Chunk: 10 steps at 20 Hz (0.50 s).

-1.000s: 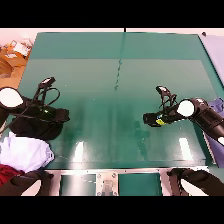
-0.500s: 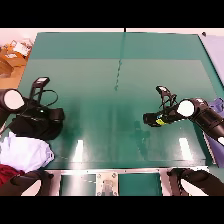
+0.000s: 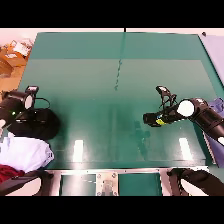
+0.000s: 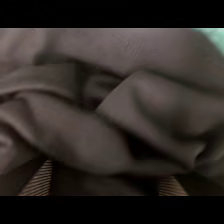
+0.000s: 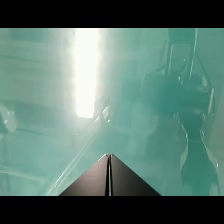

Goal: Fold the shirts.

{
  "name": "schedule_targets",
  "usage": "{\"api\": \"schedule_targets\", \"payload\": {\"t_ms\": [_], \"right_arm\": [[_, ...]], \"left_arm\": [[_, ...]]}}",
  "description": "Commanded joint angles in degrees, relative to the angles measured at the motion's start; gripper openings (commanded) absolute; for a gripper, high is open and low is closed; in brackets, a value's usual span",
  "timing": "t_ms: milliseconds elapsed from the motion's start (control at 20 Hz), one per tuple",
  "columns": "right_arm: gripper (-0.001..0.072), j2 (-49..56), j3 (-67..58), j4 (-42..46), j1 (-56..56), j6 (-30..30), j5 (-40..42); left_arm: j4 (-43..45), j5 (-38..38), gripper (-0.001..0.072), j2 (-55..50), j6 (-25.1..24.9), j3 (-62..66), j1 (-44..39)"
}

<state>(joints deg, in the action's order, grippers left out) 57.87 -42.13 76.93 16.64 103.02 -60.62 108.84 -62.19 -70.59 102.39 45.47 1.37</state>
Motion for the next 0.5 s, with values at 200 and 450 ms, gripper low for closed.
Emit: {"api": "schedule_targets", "payload": {"t_ms": [200,450], "right_arm": [[0.0023,0.1,0.0,0.0,0.0,0.0,0.0],[0.0023,0.2,0.0,-2.4,0.0,0.0,-0.1]], "left_arm": [[-0.6,-5.7,0.0031,-5.2,-3.6,4.2,3.4],[-9.4,-15.1,0.003,1.1,-9.5,24.7,-2.6]]}}
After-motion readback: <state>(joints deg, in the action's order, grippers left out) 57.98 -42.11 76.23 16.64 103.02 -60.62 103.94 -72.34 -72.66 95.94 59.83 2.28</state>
